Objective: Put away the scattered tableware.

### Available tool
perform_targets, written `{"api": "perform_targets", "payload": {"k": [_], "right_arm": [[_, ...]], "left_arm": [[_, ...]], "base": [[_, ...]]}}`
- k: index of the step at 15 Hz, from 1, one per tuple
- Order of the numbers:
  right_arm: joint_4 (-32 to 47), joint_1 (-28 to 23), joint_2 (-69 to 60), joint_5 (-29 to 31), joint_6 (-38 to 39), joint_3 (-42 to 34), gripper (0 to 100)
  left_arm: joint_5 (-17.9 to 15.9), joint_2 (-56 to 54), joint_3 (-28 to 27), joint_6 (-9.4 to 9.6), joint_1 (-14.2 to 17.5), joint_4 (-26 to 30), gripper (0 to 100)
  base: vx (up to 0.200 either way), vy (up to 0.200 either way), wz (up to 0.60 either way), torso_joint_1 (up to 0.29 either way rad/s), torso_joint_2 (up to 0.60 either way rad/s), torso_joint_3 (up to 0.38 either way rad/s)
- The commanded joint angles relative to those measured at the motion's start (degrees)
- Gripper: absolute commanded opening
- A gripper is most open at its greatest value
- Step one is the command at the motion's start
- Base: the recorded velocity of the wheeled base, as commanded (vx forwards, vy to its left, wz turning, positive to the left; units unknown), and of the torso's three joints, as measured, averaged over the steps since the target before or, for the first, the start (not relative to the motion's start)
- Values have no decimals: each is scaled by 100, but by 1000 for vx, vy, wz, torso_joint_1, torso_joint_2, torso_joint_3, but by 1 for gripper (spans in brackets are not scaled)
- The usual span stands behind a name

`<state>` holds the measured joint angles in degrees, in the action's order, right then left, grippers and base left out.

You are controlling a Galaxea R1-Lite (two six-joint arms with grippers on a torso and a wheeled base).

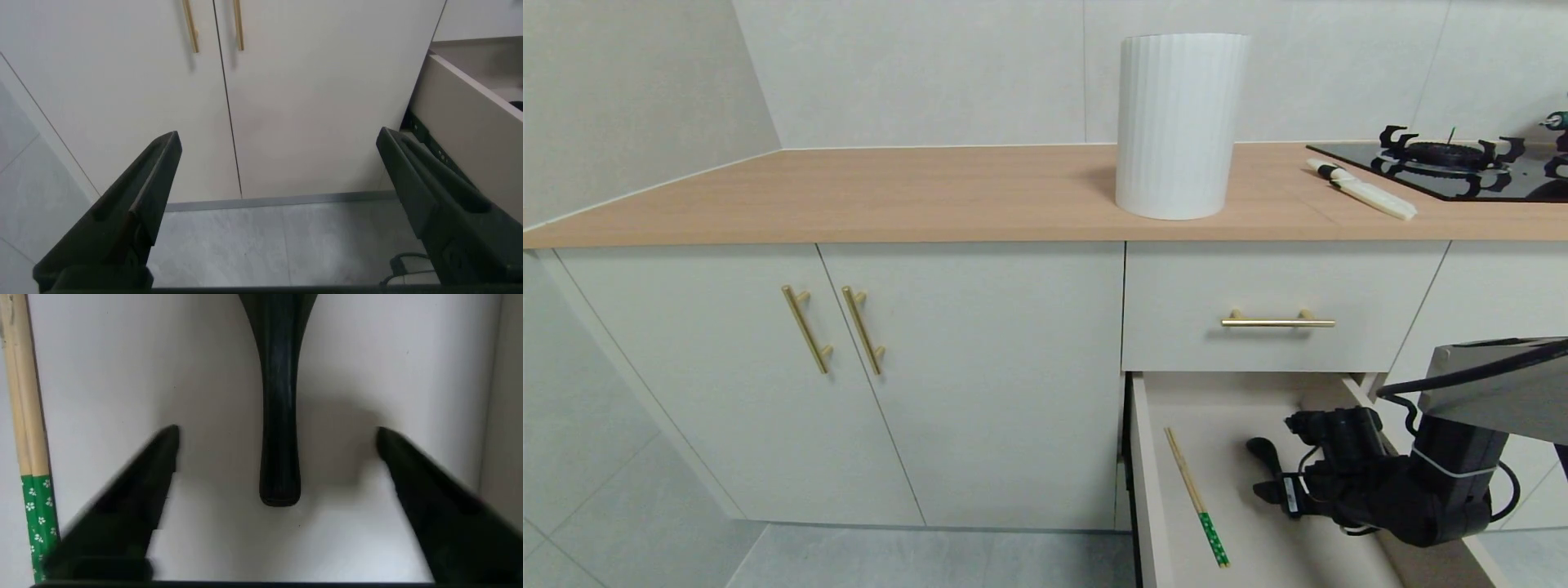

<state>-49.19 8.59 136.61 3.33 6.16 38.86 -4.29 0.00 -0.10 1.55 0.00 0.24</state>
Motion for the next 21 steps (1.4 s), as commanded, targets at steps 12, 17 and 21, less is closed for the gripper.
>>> {"api": "perform_targets", "payload": {"k": [12, 17, 21], "right_arm": [[2818, 301, -4213, -614, -9, -177, 100], [4014, 740, -4960, -614, 0, 69, 100], [4031, 767, -4995, -623, -9, 16, 100]], "left_arm": [[-2, 0, 1, 3, 0, 2, 100], [7, 0, 1, 3, 0, 2, 100], [7, 0, 1, 3, 0, 2, 100]], "base": [[0, 0, 0, 0, 0, 0], [0, 0, 0, 0, 0, 0], [-150, 0, 0, 4, 1, -1]]}}
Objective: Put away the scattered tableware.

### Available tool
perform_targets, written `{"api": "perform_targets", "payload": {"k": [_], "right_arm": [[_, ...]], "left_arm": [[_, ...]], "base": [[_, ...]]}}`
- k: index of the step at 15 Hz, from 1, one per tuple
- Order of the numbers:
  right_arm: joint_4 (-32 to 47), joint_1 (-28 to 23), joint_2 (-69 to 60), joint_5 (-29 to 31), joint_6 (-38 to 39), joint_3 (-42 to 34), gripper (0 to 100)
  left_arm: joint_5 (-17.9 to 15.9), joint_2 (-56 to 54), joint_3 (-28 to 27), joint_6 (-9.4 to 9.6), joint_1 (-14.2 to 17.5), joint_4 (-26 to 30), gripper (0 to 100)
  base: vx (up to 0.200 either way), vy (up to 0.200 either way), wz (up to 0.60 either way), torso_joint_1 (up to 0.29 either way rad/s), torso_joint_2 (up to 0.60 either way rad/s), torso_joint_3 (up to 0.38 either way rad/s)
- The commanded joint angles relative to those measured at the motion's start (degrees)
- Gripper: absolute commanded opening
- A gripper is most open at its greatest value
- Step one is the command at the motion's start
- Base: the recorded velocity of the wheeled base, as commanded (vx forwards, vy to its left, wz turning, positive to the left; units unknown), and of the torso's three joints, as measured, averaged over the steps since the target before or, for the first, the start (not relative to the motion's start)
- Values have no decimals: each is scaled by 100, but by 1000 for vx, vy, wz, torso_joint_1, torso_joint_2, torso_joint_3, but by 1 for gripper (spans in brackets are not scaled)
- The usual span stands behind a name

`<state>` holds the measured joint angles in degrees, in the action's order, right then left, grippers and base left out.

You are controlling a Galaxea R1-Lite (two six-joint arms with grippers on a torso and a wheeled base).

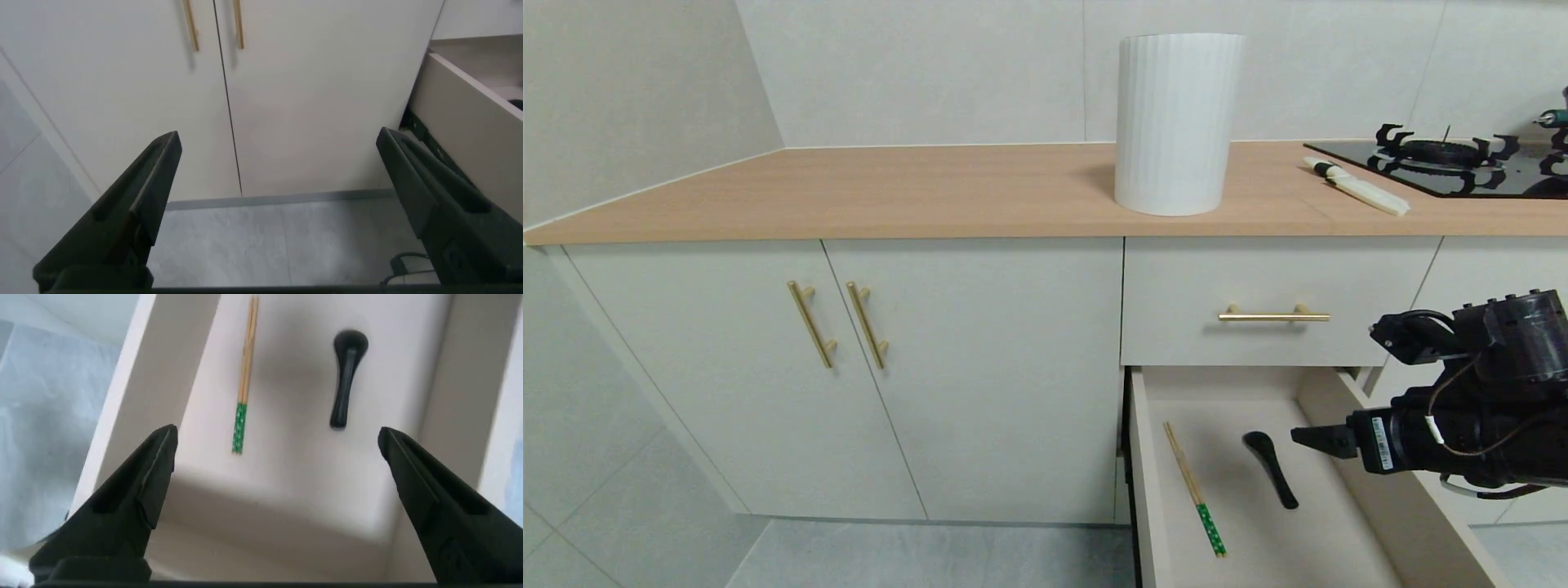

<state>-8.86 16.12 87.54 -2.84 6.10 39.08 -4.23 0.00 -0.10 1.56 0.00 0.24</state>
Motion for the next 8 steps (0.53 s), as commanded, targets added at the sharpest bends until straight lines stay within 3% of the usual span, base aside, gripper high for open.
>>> {"api": "perform_targets", "payload": {"k": [1, 6, 8], "right_arm": [[-1, 14, -88, -6, -12, -15, 100], [561, 190, -123, -6, -38, 29, 100], [930, 348, -167, -24, -179, 12, 100]], "left_arm": [[1, 0, 1, 2, 0, 2, 100], [1, 0, 1, 2, 0, 2, 100], [1, 0, 1, 2, 0, 2, 100]], "base": [[-200, 0, 0, -2, 7, -2], [-200, 0, 0, 0, 0, 4], [0, 0, 0, 0, 0, 0]]}}
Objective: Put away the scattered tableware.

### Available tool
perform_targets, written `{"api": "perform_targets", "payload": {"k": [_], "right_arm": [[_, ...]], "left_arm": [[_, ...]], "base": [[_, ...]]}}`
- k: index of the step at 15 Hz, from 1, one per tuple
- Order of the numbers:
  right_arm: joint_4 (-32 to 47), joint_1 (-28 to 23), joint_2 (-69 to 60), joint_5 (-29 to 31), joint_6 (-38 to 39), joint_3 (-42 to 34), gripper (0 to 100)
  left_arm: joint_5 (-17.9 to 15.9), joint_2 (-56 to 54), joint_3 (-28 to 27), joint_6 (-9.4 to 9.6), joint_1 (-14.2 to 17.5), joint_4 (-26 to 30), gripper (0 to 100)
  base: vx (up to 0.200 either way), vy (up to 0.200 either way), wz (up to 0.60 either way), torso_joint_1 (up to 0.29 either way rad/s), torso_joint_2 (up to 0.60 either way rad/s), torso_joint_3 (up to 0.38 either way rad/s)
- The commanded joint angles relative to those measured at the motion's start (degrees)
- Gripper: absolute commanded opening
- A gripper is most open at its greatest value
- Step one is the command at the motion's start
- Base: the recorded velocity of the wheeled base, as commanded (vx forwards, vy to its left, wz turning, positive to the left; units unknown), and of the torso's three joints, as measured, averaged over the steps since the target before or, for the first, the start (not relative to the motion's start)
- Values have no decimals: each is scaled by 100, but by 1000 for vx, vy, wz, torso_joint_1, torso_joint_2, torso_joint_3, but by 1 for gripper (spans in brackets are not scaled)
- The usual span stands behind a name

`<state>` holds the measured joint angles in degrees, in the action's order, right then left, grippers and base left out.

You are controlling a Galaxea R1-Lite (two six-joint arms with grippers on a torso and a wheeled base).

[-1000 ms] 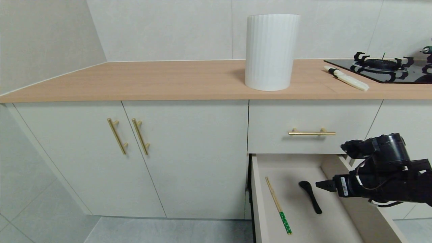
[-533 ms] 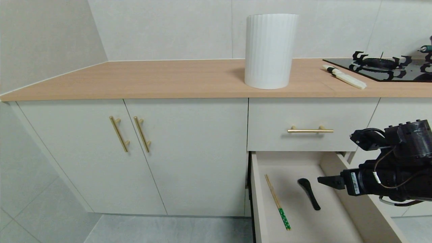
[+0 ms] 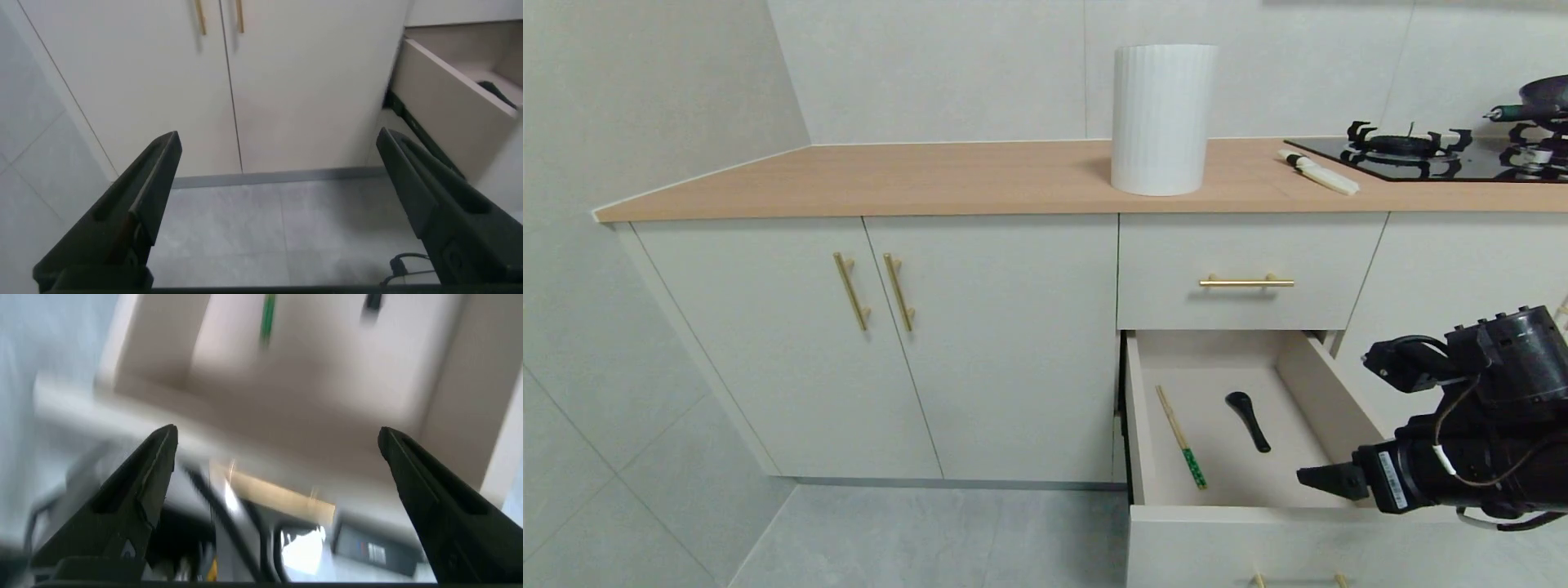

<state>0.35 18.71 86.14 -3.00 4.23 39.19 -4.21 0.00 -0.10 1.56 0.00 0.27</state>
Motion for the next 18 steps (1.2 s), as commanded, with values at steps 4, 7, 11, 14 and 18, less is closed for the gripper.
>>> {"api": "perform_targets", "payload": {"k": [4, 7, 11, 14, 18], "right_arm": [[896, 344, -141, -201, -660, -43, 100], [1758, 555, -97, -570, -1258, -35, 100], [1802, 607, 571, -500, -1319, 36, 100], [1766, 607, 1037, -43, -819, 220, 100], [1775, 616, 1414, 441, -63, 554, 100]], "left_arm": [[-1, 0, 1, 2, 0, 0, 100], [-1, 0, 1, -7, 0, 0, 100], [-1, 0, 1, 2, 0, 0, 100], [-1, 0, 1, 2, 0, 0, 100], [-1, 0, 1, 2, 0, 0, 100]], "base": [[0, 0, 0, 0, 0, 0], [0, 0, 0, 0, 0, 0], [0, 0, 0, 0, 0, 0], [0, 0, 0, 0, 0, 0], [0, 0, 0, 0, 0, 0]]}}
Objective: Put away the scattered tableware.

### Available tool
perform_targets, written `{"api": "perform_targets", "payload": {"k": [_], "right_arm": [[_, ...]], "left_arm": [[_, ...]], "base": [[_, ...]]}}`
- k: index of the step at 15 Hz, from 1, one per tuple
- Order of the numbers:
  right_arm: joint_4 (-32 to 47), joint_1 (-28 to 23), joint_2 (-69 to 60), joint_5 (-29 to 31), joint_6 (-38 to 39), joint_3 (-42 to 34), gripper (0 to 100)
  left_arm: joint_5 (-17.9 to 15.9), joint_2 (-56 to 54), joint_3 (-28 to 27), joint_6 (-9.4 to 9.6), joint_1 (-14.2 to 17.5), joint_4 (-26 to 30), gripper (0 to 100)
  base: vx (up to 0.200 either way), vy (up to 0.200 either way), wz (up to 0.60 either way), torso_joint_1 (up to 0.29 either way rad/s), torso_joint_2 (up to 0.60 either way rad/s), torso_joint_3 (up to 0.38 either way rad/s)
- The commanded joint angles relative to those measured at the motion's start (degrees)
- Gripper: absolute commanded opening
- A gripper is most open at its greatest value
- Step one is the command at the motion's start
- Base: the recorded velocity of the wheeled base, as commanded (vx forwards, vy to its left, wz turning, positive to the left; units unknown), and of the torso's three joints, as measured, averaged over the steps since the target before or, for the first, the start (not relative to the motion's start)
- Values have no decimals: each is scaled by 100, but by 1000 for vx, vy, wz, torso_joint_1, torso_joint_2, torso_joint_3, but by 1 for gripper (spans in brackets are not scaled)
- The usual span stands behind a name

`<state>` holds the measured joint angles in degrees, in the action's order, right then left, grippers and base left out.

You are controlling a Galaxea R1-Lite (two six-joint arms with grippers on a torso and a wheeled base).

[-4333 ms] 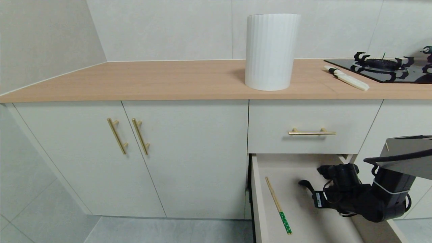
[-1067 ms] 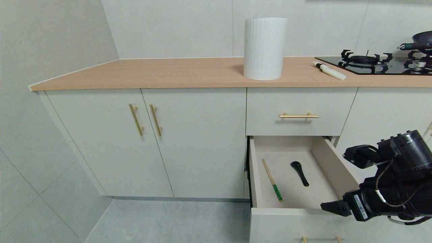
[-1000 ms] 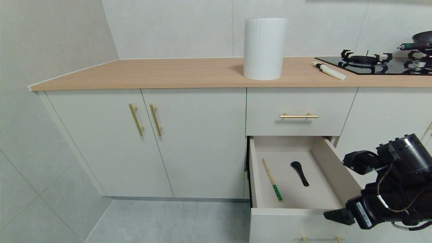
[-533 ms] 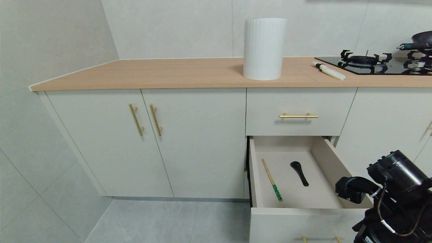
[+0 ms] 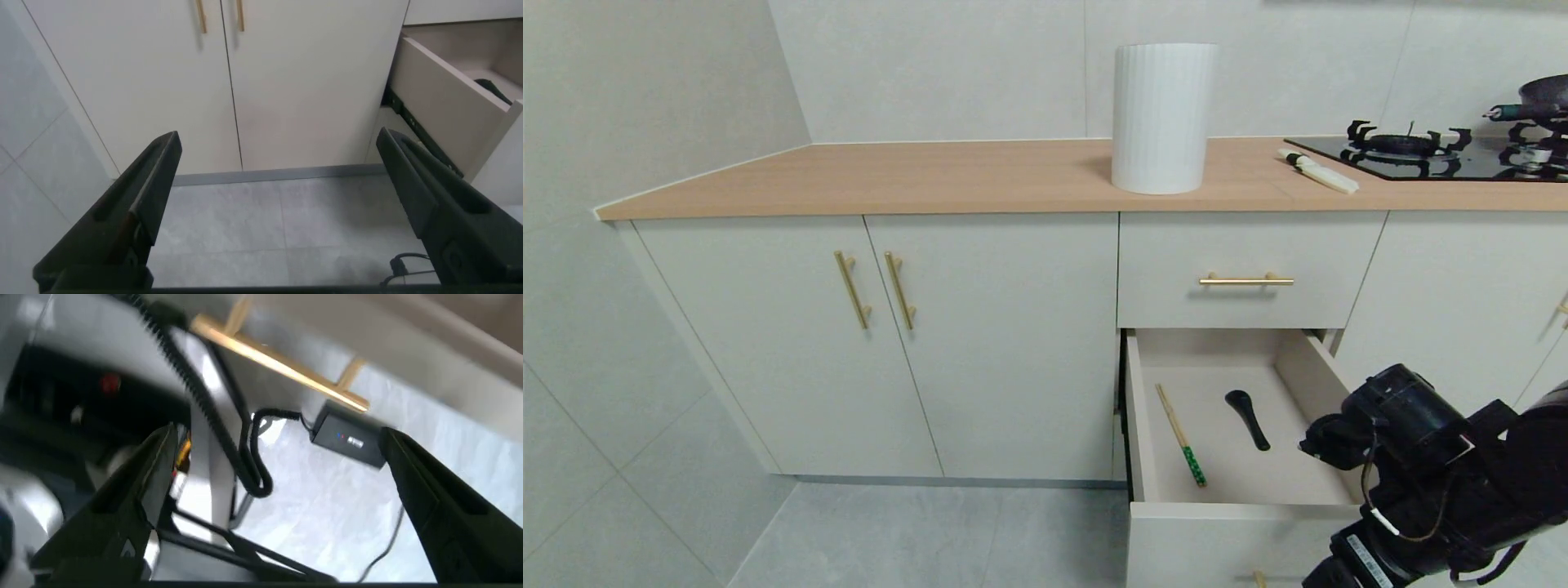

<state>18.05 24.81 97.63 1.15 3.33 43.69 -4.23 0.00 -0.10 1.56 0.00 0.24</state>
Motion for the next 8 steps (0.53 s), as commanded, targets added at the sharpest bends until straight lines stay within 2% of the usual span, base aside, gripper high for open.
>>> {"api": "perform_targets", "payload": {"k": [1, 5, 8], "right_arm": [[-4, 7, 414, 219, 256, 210, 100], [-21, 7, 810, 553, 924, 570, 100], [-513, -2, 915, 764, 1284, 579, 100]], "left_arm": [[1, 0, 1, 2, 0, 2, 100], [1, 0, 1, 2, 0, 2, 100], [1, 0, 1, 2, 0, 2, 100]], "base": [[0, 0, 0, 0, 0, 0], [0, 0, 0, 0, 0, 0], [0, 0, 0, 0, 0, 0]]}}
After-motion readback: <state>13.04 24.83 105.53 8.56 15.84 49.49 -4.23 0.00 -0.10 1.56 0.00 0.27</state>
